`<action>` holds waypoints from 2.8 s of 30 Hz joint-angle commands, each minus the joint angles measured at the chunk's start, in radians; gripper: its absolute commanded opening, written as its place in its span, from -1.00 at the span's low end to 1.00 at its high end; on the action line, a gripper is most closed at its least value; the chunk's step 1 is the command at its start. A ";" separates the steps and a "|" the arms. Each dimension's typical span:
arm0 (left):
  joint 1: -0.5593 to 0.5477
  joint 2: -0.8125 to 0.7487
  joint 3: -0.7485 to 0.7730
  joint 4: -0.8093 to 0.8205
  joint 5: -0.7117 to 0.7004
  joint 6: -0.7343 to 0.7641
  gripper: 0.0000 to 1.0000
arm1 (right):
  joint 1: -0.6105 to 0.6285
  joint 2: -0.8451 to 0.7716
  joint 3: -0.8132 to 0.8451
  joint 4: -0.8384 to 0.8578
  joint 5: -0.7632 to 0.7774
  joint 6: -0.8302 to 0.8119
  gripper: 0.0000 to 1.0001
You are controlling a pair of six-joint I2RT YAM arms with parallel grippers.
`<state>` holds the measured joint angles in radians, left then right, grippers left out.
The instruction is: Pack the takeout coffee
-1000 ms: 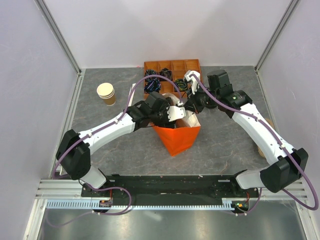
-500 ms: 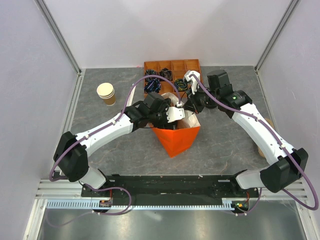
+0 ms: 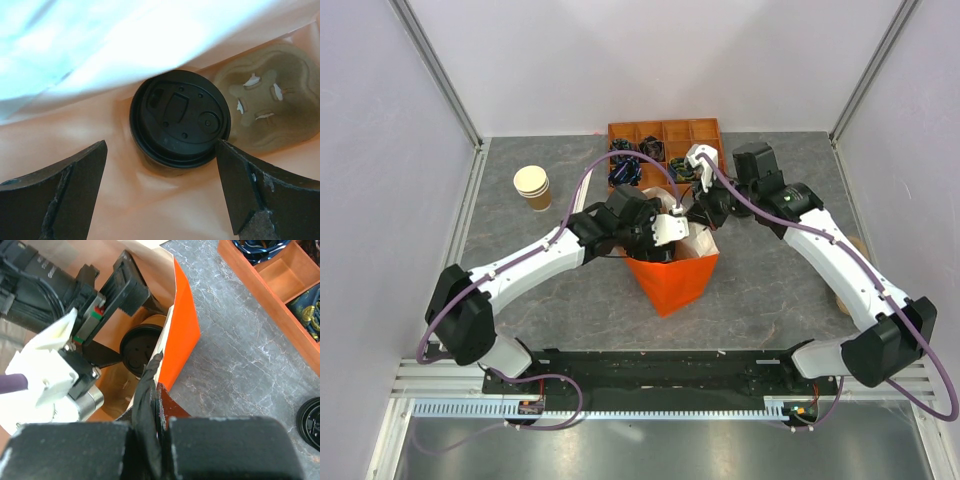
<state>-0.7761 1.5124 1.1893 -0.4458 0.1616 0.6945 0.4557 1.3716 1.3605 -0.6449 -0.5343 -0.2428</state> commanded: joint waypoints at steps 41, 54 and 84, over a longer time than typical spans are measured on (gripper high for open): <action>0.040 -0.164 -0.063 0.179 0.159 -0.015 0.92 | 0.049 -0.091 -0.070 0.097 0.068 -0.138 -1.00; 0.040 -0.115 0.055 0.061 0.167 -0.096 0.61 | 0.049 -0.066 -0.049 0.096 0.100 -0.127 -1.00; 0.021 -0.024 0.214 -0.097 -0.011 -0.369 0.52 | 0.058 -0.049 -0.014 0.099 0.122 -0.095 -1.00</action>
<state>-0.7502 1.5028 1.3540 -0.5293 0.1555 0.4019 0.5087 1.3197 1.3064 -0.5587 -0.4374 -0.3210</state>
